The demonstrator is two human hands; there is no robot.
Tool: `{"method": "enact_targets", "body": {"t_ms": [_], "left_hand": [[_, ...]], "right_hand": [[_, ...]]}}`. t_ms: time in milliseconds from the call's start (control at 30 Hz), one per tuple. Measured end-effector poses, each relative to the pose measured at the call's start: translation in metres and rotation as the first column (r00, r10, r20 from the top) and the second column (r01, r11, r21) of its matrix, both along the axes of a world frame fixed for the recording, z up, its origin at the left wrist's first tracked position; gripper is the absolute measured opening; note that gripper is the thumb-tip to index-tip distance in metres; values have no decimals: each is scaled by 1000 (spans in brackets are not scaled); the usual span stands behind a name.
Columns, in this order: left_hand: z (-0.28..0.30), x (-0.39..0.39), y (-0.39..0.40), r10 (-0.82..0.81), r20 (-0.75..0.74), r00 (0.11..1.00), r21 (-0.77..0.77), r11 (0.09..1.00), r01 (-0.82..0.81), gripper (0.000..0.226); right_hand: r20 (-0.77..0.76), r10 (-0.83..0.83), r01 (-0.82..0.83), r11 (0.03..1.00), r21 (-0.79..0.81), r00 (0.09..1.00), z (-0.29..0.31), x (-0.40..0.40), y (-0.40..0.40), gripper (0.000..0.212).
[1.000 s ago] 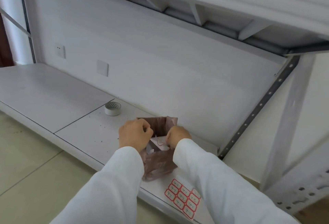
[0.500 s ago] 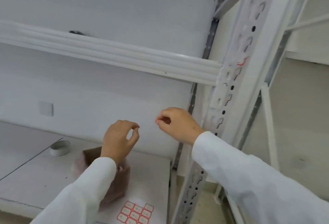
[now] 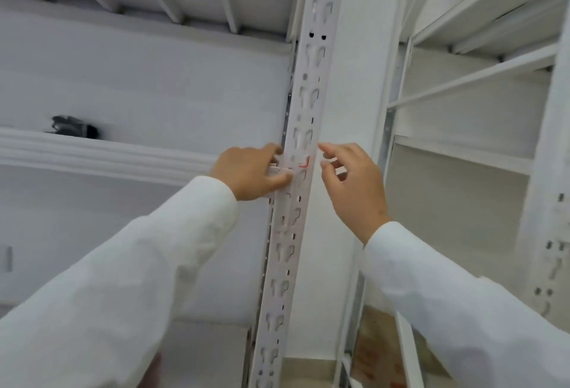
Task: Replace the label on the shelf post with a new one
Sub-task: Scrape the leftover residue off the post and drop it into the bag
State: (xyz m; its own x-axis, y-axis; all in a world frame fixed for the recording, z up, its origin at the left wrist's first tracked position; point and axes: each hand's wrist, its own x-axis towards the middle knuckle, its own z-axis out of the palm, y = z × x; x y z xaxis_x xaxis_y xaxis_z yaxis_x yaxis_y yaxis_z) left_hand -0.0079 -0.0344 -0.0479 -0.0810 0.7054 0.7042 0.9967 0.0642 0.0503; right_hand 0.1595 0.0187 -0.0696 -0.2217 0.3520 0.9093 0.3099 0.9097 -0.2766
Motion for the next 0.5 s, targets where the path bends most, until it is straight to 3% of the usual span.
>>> {"method": "enact_targets", "body": {"t_ms": [267, 500], "left_hand": [[6, 2, 2, 12, 7, 1000, 7, 1000, -12, 38], [7, 3, 1, 23, -19, 1000, 16, 1000, -23, 36]], "right_hand": [[92, -193, 181, 975, 131, 977, -3, -8, 6, 27], [-12, -173, 173, 985, 16, 985, 6, -17, 8, 10]]}}
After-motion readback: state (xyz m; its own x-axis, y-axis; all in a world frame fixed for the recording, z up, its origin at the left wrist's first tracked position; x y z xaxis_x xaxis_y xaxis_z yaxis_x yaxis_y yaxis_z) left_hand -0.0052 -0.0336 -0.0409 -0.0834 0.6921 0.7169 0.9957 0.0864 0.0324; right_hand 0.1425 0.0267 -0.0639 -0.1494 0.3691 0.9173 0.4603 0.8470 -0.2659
